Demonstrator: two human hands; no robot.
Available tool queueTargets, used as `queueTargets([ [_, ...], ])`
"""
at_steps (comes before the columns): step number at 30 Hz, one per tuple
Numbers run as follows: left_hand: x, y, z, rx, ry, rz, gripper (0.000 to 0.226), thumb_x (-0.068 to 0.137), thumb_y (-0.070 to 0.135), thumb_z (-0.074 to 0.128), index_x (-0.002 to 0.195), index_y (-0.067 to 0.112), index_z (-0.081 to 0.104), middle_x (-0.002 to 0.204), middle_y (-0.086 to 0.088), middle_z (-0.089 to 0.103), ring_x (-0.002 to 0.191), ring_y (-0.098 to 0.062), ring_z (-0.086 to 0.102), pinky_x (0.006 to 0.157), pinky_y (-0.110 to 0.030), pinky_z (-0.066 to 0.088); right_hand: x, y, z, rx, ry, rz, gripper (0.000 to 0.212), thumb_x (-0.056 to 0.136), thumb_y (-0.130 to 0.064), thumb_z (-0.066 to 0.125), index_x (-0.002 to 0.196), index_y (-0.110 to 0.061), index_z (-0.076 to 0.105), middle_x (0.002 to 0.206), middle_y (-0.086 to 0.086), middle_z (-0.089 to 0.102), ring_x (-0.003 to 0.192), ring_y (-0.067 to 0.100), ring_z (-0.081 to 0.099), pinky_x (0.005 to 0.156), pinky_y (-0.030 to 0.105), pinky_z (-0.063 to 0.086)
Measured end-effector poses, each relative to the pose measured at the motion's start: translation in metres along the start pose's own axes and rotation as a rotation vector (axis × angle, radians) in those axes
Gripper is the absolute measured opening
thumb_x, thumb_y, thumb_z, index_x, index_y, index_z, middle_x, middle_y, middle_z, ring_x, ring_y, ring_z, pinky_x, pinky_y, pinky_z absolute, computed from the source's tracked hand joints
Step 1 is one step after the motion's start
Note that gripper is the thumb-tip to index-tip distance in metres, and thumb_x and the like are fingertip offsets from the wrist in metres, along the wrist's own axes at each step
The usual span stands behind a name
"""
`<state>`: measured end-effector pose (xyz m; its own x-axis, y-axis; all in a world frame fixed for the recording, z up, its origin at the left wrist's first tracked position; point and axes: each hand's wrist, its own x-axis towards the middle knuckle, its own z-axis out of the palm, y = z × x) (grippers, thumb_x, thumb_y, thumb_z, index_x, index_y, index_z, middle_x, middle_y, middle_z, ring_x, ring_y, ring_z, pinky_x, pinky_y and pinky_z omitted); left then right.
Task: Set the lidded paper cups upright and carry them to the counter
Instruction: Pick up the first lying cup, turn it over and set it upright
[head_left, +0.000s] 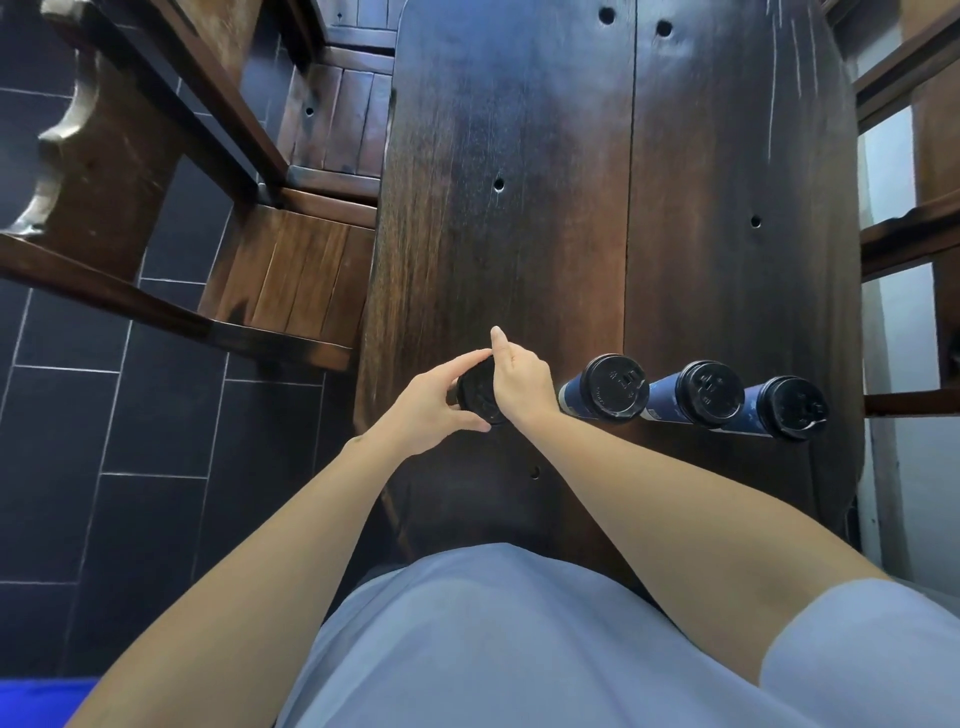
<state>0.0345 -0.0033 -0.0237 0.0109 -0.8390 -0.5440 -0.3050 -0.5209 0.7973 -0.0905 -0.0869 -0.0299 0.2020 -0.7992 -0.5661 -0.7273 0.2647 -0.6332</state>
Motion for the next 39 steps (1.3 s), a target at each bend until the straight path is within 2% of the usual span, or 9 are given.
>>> queueTargets([
  [3, 0.003, 0.0, 0.003, -0.034, 0.034, 0.01, 0.084, 0.085, 0.003, 0.083, 0.155, 0.029, 0.045, 0.153, 0.006, 0.055, 0.143, -0.018, 0.049, 0.119, -0.043, 0.043, 0.003, 0.0, -0.004, -0.055, 0.032, 0.0, 0.058, 0.107, -0.056, 0.024, 0.115, -0.016, 0.065, 0.103, -0.003, 0.063, 0.098, 0.017, 0.06, 0.097, 0.041, 0.051],
  [11, 0.013, 0.003, 0.0, -0.074, -0.04, -0.018, 0.086, 0.083, -0.001, 0.081, 0.153, 0.035, 0.046, 0.146, 0.008, 0.061, 0.138, -0.018, 0.054, 0.119, -0.043, 0.043, 0.004, -0.004, -0.003, -0.224, 0.168, 0.027, 0.059, 0.107, -0.055, 0.021, 0.112, -0.019, 0.067, 0.103, 0.0, 0.07, 0.099, 0.021, 0.067, 0.092, 0.041, 0.055],
  [17, 0.018, 0.0, -0.002, -0.13, -0.027, -0.012, 0.085, 0.079, 0.0, 0.086, 0.15, 0.033, 0.052, 0.139, 0.017, 0.063, 0.124, -0.001, 0.058, 0.113, -0.029, 0.045, 0.011, -0.003, 0.002, -0.288, 0.233, 0.027, 0.059, 0.108, -0.052, 0.02, 0.108, -0.018, 0.068, 0.101, 0.0, 0.072, 0.095, 0.021, 0.069, 0.088, 0.041, 0.056],
  [21, 0.016, -0.006, -0.001, -0.17, 0.012, -0.005, 0.086, 0.074, 0.001, 0.09, 0.147, 0.033, 0.057, 0.136, 0.019, 0.066, 0.124, 0.002, 0.061, 0.11, -0.024, 0.049, 0.013, -0.001, 0.005, -0.319, 0.26, 0.03, 0.055, 0.108, -0.048, 0.021, 0.1, -0.017, 0.066, 0.096, 0.0, 0.071, 0.091, 0.022, 0.068, 0.082, 0.038, 0.053],
  [25, 0.016, -0.004, -0.003, -0.161, 0.002, 0.015, 0.085, 0.075, 0.003, 0.09, 0.147, 0.034, 0.057, 0.137, 0.021, 0.064, 0.119, 0.009, 0.06, 0.105, -0.016, 0.049, 0.016, 0.001, 0.007, -0.344, 0.3, 0.022, 0.051, 0.109, -0.04, 0.022, 0.098, -0.015, 0.066, 0.095, 0.002, 0.071, 0.086, 0.02, 0.066, 0.073, 0.03, 0.042],
  [30, 0.015, -0.004, -0.004, -0.154, -0.011, 0.022, 0.084, 0.077, 0.003, 0.089, 0.149, 0.031, 0.055, 0.135, 0.024, 0.06, 0.107, 0.026, 0.055, 0.093, -0.001, 0.045, 0.018, 0.003, 0.009, -0.396, 0.31, 0.009, 0.05, 0.11, -0.036, 0.022, 0.103, -0.014, 0.066, 0.1, 0.004, 0.073, 0.085, 0.021, 0.064, 0.072, 0.03, 0.038],
  [32, 0.015, -0.002, -0.003, -0.15, -0.007, 0.021, 0.084, 0.078, 0.004, 0.089, 0.149, 0.032, 0.054, 0.136, 0.024, 0.057, 0.105, 0.022, 0.053, 0.092, -0.001, 0.044, 0.018, 0.004, 0.008, -0.407, 0.306, 0.008, 0.05, 0.11, -0.036, 0.021, 0.103, -0.014, 0.066, 0.1, 0.004, 0.072, 0.082, 0.019, 0.061, 0.071, 0.029, 0.037],
  [35, 0.015, -0.003, -0.002, -0.129, 0.002, 0.022, 0.084, 0.08, 0.005, 0.088, 0.151, 0.032, 0.052, 0.136, 0.025, 0.052, 0.102, 0.02, 0.049, 0.087, 0.002, 0.043, 0.017, 0.005, 0.01, -0.402, 0.316, 0.004, 0.049, 0.11, -0.036, 0.022, 0.102, -0.015, 0.066, 0.1, 0.004, 0.073, 0.09, 0.022, 0.068, 0.072, 0.03, 0.042],
  [39, 0.015, -0.004, 0.0, -0.125, 0.003, 0.022, 0.085, 0.08, 0.005, 0.088, 0.152, 0.033, 0.051, 0.14, 0.024, 0.053, 0.116, 0.01, 0.048, 0.091, -0.002, 0.044, 0.016, 0.006, 0.008, -0.392, 0.303, 0.013, 0.05, 0.11, -0.036, 0.022, 0.103, -0.014, 0.066, 0.1, 0.004, 0.073, 0.088, 0.02, 0.066, 0.07, 0.029, 0.039],
])
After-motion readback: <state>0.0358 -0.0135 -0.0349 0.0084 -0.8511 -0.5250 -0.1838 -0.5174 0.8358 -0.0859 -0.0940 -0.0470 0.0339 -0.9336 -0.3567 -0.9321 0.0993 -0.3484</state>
